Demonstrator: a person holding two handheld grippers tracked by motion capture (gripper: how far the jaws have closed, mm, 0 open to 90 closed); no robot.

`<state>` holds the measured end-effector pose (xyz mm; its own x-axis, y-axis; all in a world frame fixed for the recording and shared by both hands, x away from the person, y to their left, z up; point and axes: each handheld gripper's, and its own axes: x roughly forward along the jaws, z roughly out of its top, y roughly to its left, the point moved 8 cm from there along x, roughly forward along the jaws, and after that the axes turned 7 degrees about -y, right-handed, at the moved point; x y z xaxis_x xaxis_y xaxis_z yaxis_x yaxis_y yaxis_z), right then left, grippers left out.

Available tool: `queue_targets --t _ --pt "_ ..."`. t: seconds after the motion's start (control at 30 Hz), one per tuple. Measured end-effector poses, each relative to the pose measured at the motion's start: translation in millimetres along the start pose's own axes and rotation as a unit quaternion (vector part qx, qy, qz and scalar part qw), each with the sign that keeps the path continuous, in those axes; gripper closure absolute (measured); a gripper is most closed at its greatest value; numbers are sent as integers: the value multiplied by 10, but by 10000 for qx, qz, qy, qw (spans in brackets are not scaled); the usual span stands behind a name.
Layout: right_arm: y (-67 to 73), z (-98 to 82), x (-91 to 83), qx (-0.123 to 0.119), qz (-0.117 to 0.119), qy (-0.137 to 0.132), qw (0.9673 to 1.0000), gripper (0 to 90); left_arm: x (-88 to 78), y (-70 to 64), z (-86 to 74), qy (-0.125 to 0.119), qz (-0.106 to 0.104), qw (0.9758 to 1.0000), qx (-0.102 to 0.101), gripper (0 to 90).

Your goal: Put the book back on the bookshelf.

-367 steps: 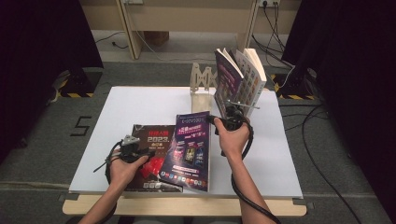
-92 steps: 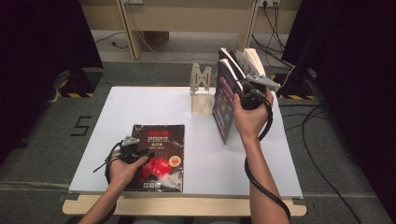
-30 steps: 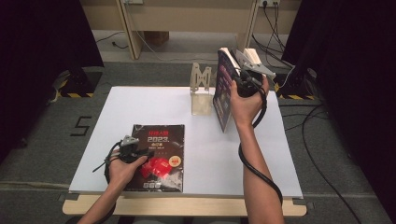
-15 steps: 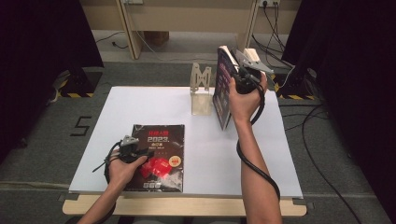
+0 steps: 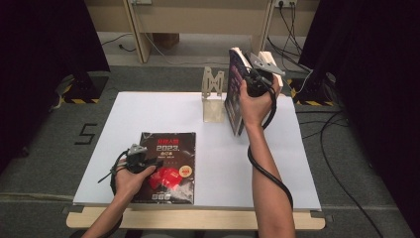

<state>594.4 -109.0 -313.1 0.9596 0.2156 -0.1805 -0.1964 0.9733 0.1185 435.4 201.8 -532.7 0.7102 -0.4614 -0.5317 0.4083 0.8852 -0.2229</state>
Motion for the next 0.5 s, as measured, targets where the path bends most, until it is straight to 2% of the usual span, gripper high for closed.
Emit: queue_targets --t 0.5 --pt "-18 -68 143 0 -114 26 9999 830 4 1 -4 -9 -32 10000 0 625"
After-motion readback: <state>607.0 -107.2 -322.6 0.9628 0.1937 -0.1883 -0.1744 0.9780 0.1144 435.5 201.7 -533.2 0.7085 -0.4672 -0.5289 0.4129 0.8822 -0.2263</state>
